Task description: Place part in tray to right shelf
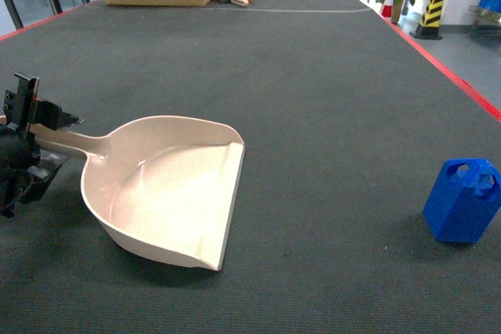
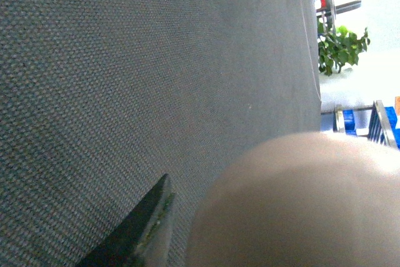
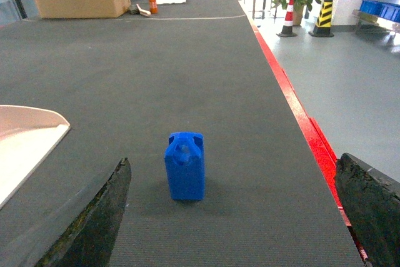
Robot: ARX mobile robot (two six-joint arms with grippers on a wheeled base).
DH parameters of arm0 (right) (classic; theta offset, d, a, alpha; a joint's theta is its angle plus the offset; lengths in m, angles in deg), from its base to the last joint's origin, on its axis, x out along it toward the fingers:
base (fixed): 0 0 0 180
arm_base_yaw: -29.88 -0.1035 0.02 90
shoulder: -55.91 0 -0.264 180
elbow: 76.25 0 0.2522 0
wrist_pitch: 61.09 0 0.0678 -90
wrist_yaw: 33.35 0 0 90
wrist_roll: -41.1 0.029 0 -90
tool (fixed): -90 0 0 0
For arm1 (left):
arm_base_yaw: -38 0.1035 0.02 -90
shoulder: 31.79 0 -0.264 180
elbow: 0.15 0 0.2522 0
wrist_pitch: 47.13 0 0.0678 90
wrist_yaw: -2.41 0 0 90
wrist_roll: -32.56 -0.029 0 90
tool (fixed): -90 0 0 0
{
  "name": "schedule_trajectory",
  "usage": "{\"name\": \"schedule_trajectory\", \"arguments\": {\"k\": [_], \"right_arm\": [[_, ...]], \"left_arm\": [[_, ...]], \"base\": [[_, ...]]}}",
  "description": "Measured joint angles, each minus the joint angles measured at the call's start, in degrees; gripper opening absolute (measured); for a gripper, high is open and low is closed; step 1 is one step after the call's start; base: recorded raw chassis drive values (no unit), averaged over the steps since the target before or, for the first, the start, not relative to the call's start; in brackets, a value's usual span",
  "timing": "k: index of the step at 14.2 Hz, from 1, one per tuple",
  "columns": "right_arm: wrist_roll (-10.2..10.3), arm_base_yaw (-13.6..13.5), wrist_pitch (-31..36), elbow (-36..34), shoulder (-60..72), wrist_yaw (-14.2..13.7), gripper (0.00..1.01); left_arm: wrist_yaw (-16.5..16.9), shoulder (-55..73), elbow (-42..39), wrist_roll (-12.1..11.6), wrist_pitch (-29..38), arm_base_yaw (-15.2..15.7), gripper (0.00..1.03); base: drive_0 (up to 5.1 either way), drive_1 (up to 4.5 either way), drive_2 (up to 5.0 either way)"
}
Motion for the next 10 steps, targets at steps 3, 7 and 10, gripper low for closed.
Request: {"name": "schedule_trajectory", "arguments": {"k": [3,7,10], "right_arm": [[0.02,0.0,0.0,0.0,0.0,0.0,0.98],[0.02,0.0,0.02,0.0,0.0,-0.02,0.98],[0.0,0.0,0.02,0.0,0.0,0.0,0.98]], "left_arm": [[1.53,-0.59,-1.09,3.98,3.8,0.33,0.18],[2.27,-8.7,-6.36,9.7,9.7,-2.54,0.17],[1.62,-14.21,-6.91,12.81,10.82,-10.12,0.17]], "base": [[0.0,0.0,0.0],[0.0,0.0,0.0],[0.0,0.0,0.0]]}}
